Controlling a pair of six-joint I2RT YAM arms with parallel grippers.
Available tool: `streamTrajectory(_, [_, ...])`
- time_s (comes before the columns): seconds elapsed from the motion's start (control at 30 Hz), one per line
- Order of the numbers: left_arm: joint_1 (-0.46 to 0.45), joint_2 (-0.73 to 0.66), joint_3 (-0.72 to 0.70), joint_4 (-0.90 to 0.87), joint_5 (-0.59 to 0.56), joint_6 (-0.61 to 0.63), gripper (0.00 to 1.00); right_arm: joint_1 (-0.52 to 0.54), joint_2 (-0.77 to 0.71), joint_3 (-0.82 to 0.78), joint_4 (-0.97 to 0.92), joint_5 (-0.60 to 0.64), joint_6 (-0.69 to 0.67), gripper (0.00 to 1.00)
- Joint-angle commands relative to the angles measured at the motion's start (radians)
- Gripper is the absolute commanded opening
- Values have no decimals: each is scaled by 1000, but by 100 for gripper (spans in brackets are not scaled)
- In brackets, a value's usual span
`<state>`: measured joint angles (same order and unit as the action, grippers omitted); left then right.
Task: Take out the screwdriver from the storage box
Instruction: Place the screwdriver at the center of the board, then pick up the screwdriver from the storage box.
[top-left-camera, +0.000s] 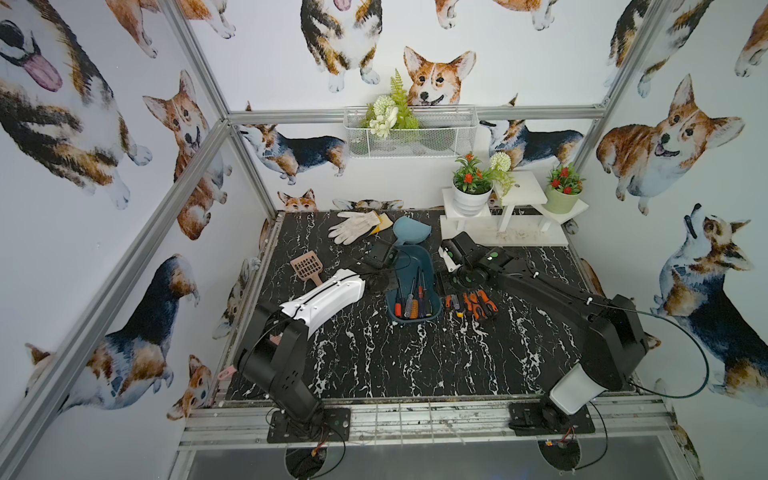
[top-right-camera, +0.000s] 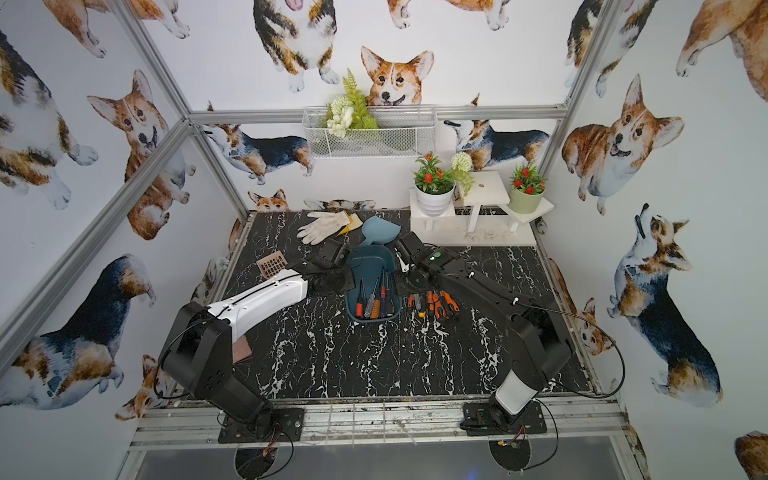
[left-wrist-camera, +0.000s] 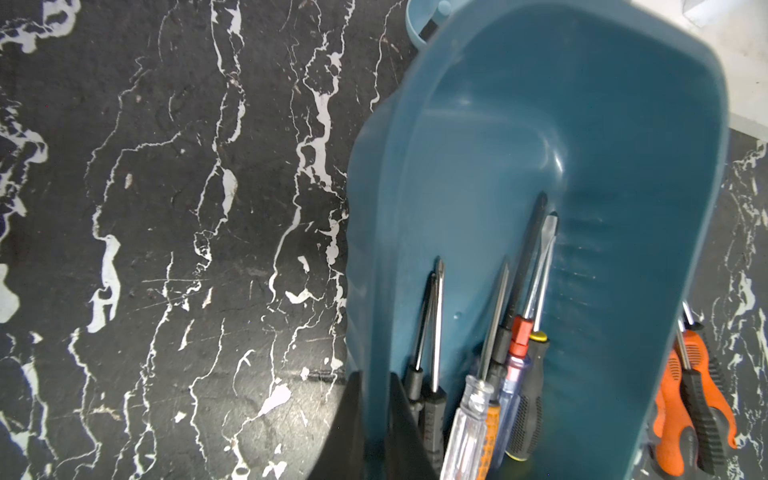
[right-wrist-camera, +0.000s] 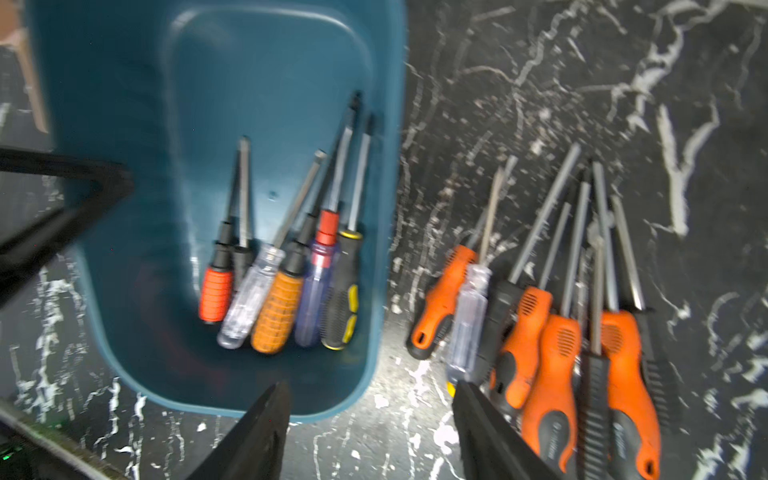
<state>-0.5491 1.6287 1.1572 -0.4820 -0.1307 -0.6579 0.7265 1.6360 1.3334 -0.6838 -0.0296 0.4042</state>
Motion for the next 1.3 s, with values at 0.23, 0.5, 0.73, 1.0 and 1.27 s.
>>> streamTrajectory(0.23, [-2, -10, 1, 44, 11, -16, 0, 39, 85, 37, 87, -124, 52, 59])
streamTrajectory(0.5, [-7, -10, 0, 46, 10, -19, 0, 54, 156, 58, 139, -208, 110, 54])
streamTrajectory(0.73, [-8, -10, -1, 47, 12, -21, 0, 79, 216, 85, 147, -239, 141, 52])
streamTrajectory(1.0, [-8, -12, -2, 47, 9, -20, 0, 87, 241, 89, 148, -242, 155, 51])
streamTrajectory(1.27, [-9, -14, -4, 48, 9, -23, 0, 91, 265, 85, 165, -260, 178, 50])
